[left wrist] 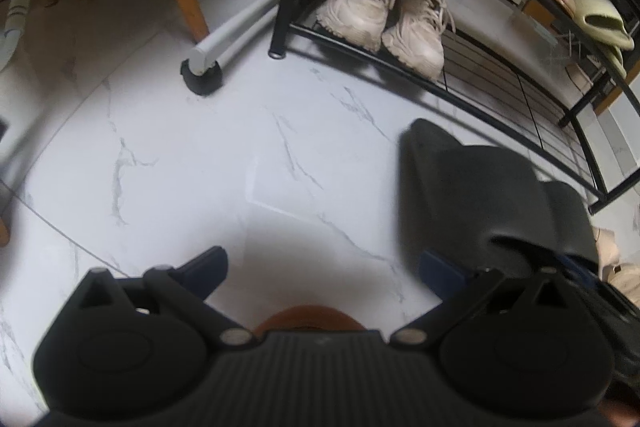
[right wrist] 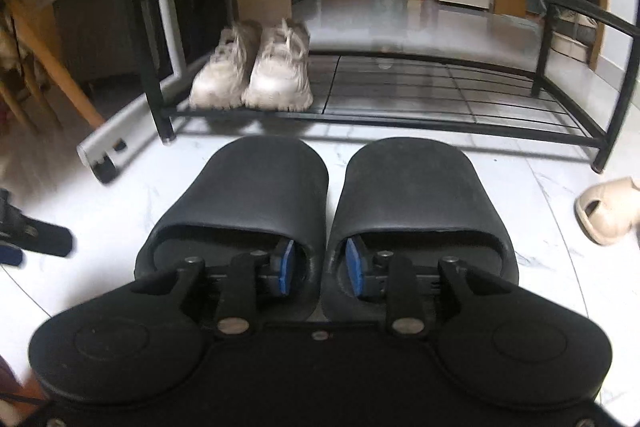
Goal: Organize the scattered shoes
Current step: 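Carry the slipper pair in the right tool onto the rack's lower shelf, then open the right tool and withdraw it from the slippers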
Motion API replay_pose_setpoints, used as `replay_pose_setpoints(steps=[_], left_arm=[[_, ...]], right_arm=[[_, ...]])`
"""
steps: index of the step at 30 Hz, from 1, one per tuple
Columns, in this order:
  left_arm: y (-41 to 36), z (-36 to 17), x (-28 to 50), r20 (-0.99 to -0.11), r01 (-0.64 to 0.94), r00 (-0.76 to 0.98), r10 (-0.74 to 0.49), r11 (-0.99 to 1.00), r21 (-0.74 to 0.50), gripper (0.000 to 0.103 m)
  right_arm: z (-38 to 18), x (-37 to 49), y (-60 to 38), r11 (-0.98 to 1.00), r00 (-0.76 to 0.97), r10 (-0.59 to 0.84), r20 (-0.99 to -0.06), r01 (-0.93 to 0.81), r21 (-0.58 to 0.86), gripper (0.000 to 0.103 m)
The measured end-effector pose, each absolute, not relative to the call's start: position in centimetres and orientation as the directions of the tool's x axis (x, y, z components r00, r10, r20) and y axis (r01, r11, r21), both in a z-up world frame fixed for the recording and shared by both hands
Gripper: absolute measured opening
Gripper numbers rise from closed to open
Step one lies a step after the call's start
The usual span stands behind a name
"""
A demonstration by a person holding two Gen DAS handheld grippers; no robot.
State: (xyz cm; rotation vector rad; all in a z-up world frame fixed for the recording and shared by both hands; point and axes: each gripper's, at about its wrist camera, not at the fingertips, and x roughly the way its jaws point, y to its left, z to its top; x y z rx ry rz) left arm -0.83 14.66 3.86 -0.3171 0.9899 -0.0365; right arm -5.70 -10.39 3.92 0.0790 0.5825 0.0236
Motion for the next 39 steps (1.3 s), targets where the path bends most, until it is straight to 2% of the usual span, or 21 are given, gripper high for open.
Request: replay_pose_setpoints(steps=[5,8,13,21,28,30,31,33,34,35,37,39], left_arm=[[14.9,4.2,-1.1,-0.807,-0.127,0.569,-0.16,0.952,-0.278,0.102],[14.5,4.3,-1.2,-0.803,-0.109,0.575,-0.156,0.958,-0.264,0.102],[14.0,4.2,-1.2,-0.8,-0.093,0.581,-0.146,0.965,-0.244,0.102],[14.1,3.0,0.4,-0.807,-0.142,0.58,-0.111,0.962,-0.234,0.102],[14.6,1.5,1.0,-0.839,-0.191,0.535,-0.095,0.954,-0.23,0.102],[14.6,1.0,1.2,-0.849,-0.195,0.52,-0.094,0.955,-0.225,0.102],[14.6,0.9,1.2,-0.853,-0.197,0.514,-0.094,0.955,-0.224,0.102],[14.4,0.8,1.1,-0.852,-0.191,0.515,-0.096,0.956,-0.223,0.102],[14.4,0.9,1.0,-0.849,-0.186,0.52,-0.095,0.957,-0.221,0.102],[14.3,1.0,0.9,-0.846,-0.181,0.525,-0.095,0.959,-0.22,0.102],[14.2,1.2,0.7,-0.84,-0.169,0.535,-0.098,0.961,-0.219,0.102],[14.1,1.4,0.5,-0.832,-0.156,0.545,-0.103,0.963,-0.222,0.102]], right_arm=[[7.3,-7.3,-11.8,0.992,0.917,-0.015,-0.399,0.065,0.111,0.029],[8.0,-4.8,-13.1,0.993,0.932,-0.043,-0.361,0.079,0.087,0.03],[6.7,2.6,-15.2,0.996,0.932,-0.07,-0.355,0.088,0.034,0.036],[2.9,15.3,-15.2,0.996,0.946,-0.091,-0.31,0.083,-0.037,0.036],[0.0,24.0,-15.2,0.995,0.942,-0.102,-0.32,0.095,-0.038,0.036],[-1.0,25.3,-15.7,0.995,0.93,-0.104,-0.353,0.1,-0.029,0.045],[-2.0,26.0,-16.1,0.996,0.908,-0.088,-0.41,0.091,-0.011,0.056],[-2.9,25.4,-16.1,0.996,0.889,-0.093,-0.448,0.087,-0.035,0.062],[-3.4,25.1,-16.1,0.995,0.881,-0.098,-0.463,0.085,-0.05,0.082],[-3.8,24.7,-16.1,0.995,0.872,-0.103,-0.478,0.082,-0.064,0.098],[-3.7,23.0,-15.8,0.993,0.885,-0.111,-0.451,0.081,-0.086,0.098],[-3.0,21.6,-15.9,0.994,0.875,-0.105,-0.473,0.085,-0.063,0.098]])
